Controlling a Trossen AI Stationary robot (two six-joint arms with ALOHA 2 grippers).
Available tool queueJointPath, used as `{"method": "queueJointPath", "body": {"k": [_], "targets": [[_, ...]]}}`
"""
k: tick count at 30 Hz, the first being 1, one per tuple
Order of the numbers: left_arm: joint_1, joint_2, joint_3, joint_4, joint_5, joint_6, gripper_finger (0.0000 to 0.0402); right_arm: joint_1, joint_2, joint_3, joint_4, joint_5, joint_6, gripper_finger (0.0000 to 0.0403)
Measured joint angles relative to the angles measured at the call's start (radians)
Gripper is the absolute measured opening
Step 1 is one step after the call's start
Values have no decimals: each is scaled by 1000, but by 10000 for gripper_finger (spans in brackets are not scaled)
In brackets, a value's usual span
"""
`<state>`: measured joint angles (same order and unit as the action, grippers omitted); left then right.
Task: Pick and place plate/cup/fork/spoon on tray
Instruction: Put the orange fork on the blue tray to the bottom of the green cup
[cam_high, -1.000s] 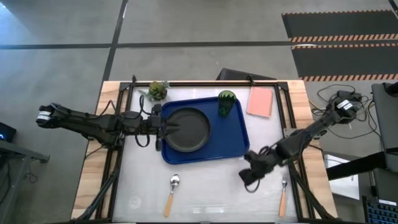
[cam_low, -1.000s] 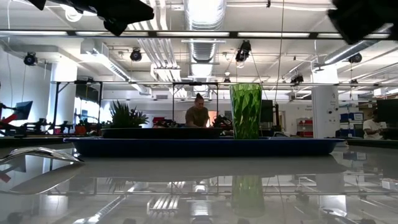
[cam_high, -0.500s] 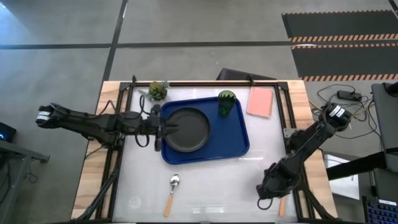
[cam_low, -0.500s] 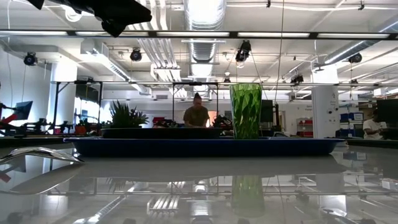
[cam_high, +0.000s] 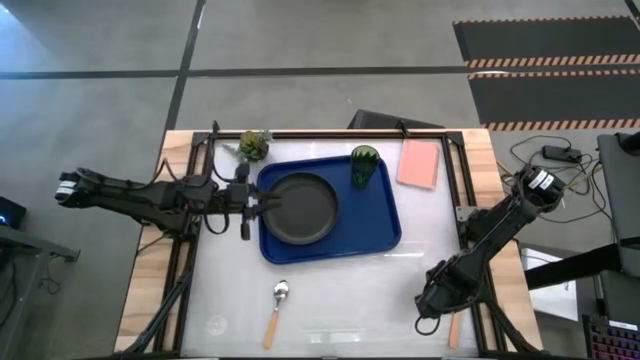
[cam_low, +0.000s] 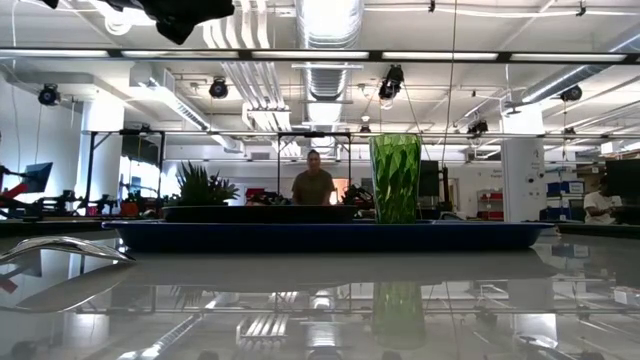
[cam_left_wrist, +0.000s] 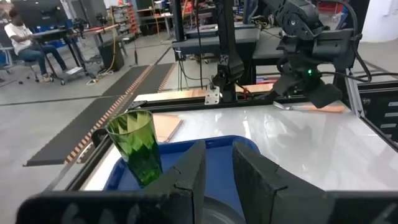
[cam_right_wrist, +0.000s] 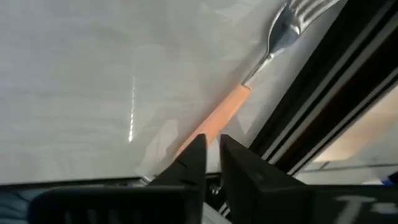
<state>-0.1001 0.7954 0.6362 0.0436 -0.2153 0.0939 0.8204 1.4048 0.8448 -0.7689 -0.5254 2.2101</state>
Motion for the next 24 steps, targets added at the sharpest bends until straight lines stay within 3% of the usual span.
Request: {"method": "queueJointPath", "body": {"k": [12, 24], "targets": [[0, -25, -3, -1, -2, 1, 61, 68, 20, -6, -3, 8, 65, 192], [0, -32, -3, -1, -2, 0, 61, 105, 19, -34, -3, 139, 79, 210]]}}
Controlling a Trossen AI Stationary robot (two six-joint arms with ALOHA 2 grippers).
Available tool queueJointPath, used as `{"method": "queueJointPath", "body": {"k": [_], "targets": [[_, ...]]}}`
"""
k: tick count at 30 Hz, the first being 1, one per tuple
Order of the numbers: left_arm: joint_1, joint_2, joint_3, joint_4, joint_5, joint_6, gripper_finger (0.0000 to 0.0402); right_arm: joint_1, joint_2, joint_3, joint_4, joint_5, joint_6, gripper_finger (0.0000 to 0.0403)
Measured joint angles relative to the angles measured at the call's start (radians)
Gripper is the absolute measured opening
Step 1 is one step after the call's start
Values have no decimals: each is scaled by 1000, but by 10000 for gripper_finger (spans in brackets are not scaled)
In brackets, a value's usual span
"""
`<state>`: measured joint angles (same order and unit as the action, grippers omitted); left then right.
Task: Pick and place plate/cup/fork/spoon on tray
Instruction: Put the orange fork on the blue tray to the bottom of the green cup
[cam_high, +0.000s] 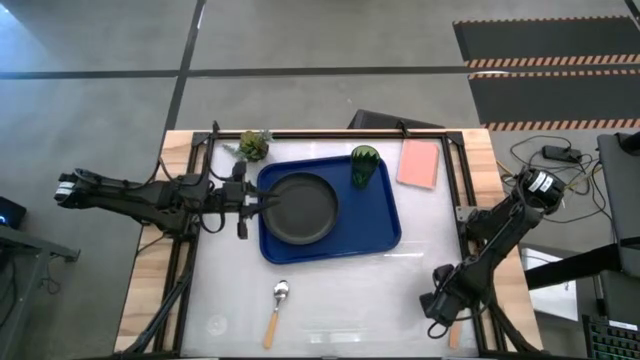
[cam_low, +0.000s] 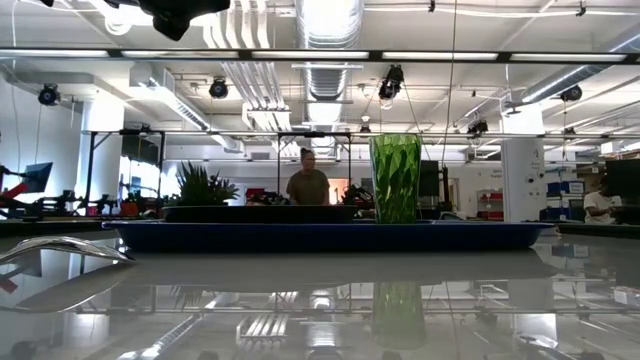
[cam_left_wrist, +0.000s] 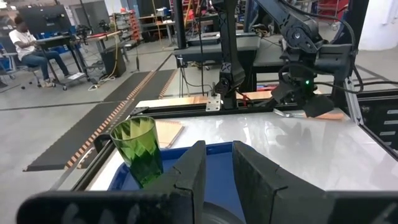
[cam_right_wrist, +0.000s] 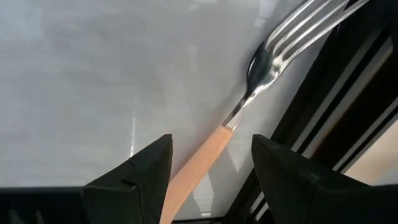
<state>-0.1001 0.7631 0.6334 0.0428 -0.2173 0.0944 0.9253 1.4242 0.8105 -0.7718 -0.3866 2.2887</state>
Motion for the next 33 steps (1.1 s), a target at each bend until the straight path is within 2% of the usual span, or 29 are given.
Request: {"method": "queueJointPath", "body": {"k": [7, 14, 22, 30, 33], "targets": [[0, -3, 0, -1, 0, 0, 61, 0, 0, -29, 4, -55, 0, 210], [0, -27, 0, -1, 0, 0, 61, 0, 15, -30, 17, -62, -4, 209], [0, -79, -2, -36, 0, -6, 61, -3, 87, -31, 45, -76, -104, 209], [-1, -83, -2, -36, 0, -9, 61, -19, 77, -32, 67, -28, -164, 191], [-1, -77, -2, -36, 0, -9, 61, -29, 57, -33, 77, 43, -165, 179]]}}
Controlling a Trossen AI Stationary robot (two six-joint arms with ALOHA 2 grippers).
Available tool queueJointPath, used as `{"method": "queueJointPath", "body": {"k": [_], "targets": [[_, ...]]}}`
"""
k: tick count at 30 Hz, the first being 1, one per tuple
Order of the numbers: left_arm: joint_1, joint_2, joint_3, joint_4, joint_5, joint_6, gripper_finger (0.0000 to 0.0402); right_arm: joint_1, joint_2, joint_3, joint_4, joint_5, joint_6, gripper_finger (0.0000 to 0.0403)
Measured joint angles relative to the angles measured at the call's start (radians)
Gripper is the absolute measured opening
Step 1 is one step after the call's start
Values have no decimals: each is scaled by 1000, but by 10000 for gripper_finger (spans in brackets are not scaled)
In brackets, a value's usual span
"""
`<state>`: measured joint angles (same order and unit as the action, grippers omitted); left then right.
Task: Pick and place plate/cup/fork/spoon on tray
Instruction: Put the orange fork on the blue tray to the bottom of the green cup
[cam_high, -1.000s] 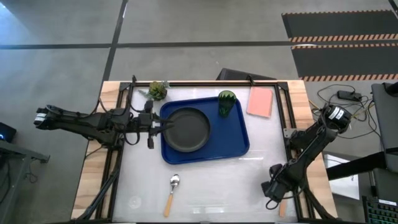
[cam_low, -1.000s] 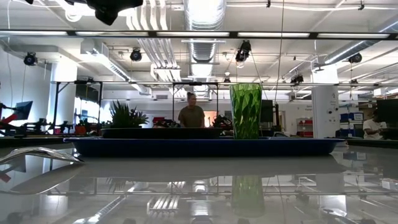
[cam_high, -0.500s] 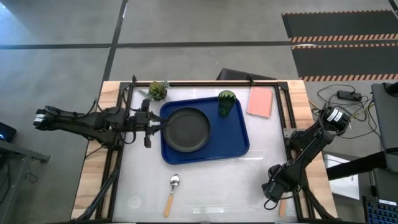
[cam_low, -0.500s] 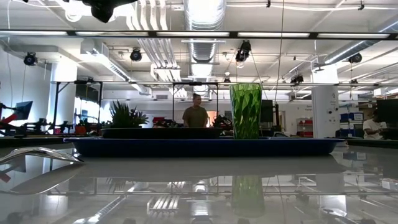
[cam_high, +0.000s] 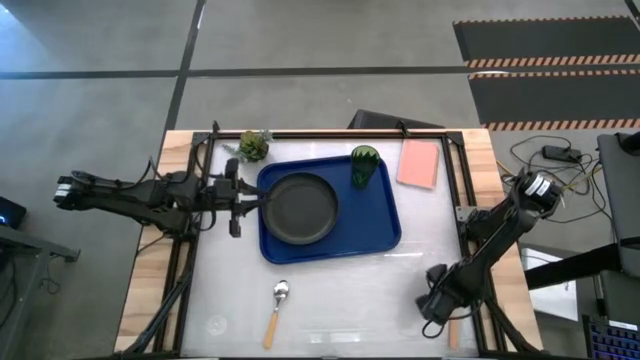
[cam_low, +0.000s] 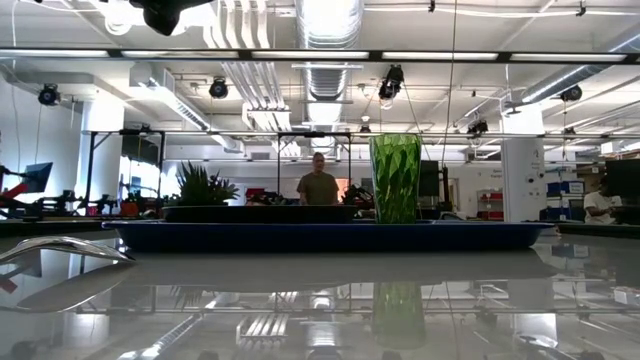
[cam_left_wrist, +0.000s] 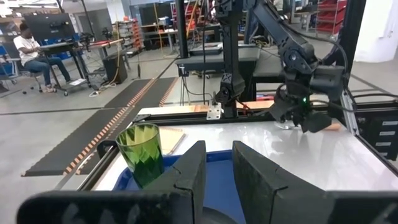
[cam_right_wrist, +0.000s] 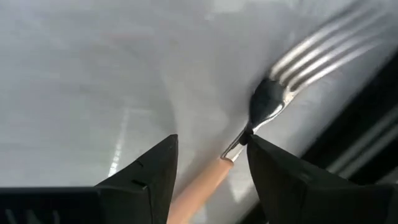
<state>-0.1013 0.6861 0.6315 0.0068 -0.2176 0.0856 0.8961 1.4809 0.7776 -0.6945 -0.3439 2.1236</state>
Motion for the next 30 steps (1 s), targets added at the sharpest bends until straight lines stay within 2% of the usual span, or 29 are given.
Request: {"method": "queueJointPath", "body": {"k": [4, 10, 25, 30], "targets": [[0, 1, 0, 2, 0, 0, 61, -16, -23, 0, 10, 84, 7, 171], [0, 1, 0, 2, 0, 0, 61, -31, -47, 3, 11, 135, 34, 177], [1, 8, 0, 11, 0, 1, 61, -32, -58, 20, -11, 114, 12, 176], [1, 11, 0, 12, 0, 1, 61, 2, -59, 20, -10, 98, 27, 182]]}}
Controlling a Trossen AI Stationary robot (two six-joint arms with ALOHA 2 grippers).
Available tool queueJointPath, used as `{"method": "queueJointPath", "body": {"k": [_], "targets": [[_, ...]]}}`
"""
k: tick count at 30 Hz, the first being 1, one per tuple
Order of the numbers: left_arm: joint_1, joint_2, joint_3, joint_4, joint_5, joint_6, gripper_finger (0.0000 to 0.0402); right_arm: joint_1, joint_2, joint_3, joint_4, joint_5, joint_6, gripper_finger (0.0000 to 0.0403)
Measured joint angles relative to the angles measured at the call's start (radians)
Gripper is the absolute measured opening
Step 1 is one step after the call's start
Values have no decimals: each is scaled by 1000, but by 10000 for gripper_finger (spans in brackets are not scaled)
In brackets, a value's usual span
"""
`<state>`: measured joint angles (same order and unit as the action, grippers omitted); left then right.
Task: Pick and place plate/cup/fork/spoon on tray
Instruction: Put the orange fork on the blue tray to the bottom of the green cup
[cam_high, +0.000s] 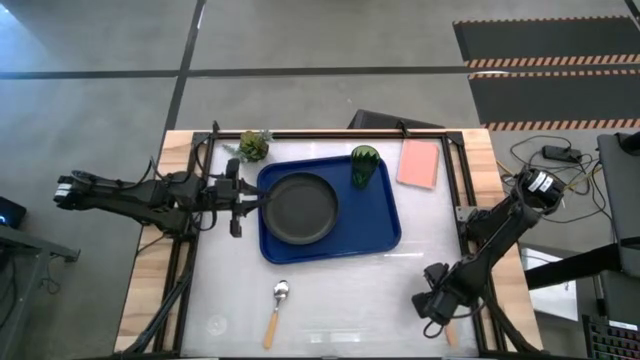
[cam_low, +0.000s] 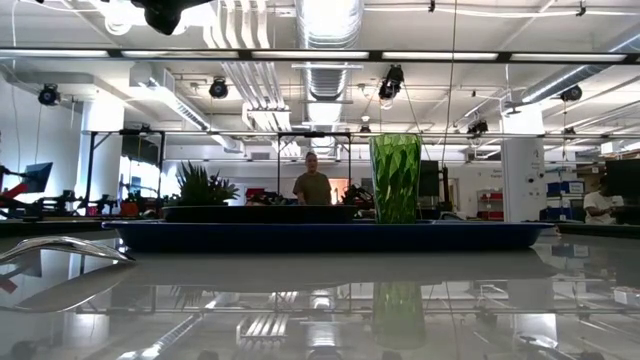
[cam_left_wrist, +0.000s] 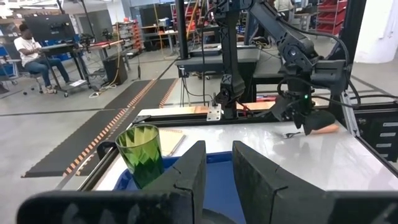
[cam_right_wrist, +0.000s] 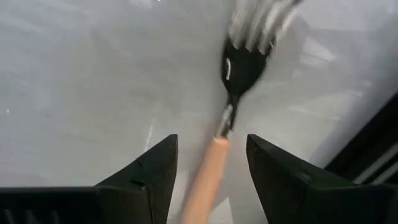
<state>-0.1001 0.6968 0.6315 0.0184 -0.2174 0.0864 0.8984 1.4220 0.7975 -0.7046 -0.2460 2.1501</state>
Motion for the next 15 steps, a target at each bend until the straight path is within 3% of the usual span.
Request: {"method": "queueJointPath", "body": {"k": [9, 15], "targets": [[0, 1, 0, 0, 0, 0, 61, 66, 0, 2, 37, 50, 109, 205], [0, 1, 1, 0, 0, 0, 61, 76, 0, -14, 38, 91, 116, 192]]}}
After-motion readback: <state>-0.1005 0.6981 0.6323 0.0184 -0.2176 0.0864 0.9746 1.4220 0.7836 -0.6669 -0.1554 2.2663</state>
